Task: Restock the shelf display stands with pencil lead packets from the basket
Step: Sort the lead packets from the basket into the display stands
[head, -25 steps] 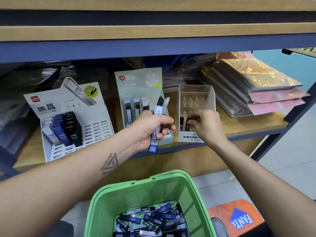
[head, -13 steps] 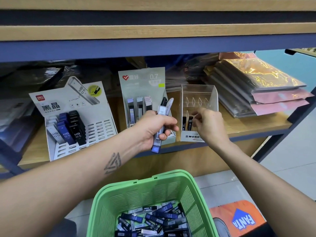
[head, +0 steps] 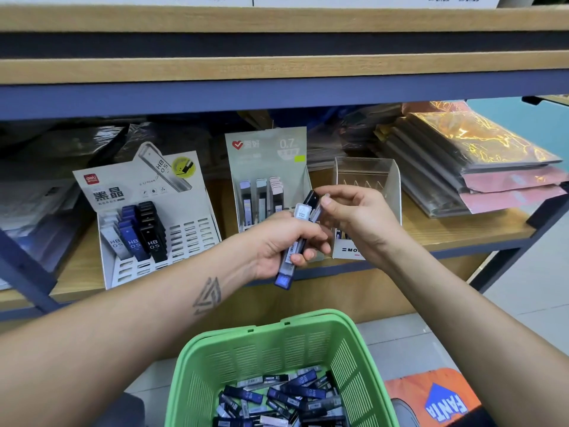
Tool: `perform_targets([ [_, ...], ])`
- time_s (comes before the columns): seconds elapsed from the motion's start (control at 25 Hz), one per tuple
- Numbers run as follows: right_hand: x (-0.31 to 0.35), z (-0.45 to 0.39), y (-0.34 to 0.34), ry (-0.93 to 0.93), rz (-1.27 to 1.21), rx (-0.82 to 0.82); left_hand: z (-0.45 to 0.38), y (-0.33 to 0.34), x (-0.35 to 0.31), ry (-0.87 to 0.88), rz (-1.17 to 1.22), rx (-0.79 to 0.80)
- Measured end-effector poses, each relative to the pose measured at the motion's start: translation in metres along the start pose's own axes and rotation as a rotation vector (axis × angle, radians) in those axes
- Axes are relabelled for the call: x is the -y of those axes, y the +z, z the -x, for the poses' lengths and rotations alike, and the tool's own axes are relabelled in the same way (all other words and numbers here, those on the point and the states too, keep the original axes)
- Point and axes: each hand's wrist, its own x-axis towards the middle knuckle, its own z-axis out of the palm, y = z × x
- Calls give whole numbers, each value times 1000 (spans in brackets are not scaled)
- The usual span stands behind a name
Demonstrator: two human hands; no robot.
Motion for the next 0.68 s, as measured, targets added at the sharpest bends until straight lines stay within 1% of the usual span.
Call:
perform_targets([
  [0.12, 0, -4, 3, 28, -1, -12, 4, -12, -1, -3, 24, -43],
  [0.28, 4, -6, 11, 16, -21, -24, 14, -26, -5, 19, 50, -96],
  [0.44, 8, -7, 26, -32, 9, -6, 26, -42, -6, 62, -23, -167],
  [0.6, 17, -7, 55, -126, 169, 64, 49, -65, -13, 75, -92, -228],
  [0.68, 23, -8, 75, -166, 226, 83, 63, -84, -17, 64, -105, -296],
])
